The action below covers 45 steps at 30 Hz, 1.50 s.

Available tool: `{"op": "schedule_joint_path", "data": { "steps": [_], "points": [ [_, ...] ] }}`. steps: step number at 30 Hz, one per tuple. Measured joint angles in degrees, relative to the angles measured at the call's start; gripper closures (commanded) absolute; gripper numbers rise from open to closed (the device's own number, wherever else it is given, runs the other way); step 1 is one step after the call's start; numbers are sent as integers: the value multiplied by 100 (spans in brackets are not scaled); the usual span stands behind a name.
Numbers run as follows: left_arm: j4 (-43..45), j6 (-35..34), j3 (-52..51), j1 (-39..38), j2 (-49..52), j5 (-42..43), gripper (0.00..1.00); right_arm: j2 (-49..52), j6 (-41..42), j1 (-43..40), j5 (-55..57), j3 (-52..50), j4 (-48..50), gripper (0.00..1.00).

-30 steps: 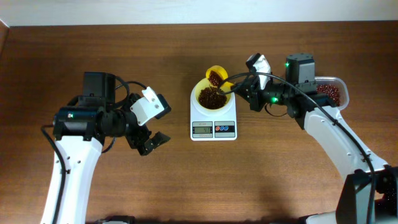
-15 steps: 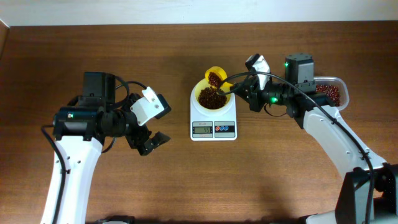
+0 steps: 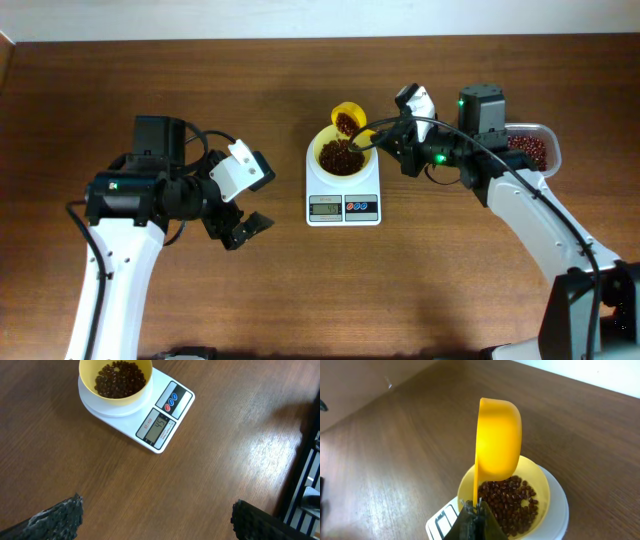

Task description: Scoop item into bowl and weigh 50g on scale

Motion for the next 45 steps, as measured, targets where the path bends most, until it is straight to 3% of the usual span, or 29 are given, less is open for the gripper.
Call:
{"op": "schedule_joint_path", "data": {
  "steps": [45],
  "points": [
    [-2,0,0,0,0,0,1,142,175,0,-151,-17,391,96]
  ]
}}
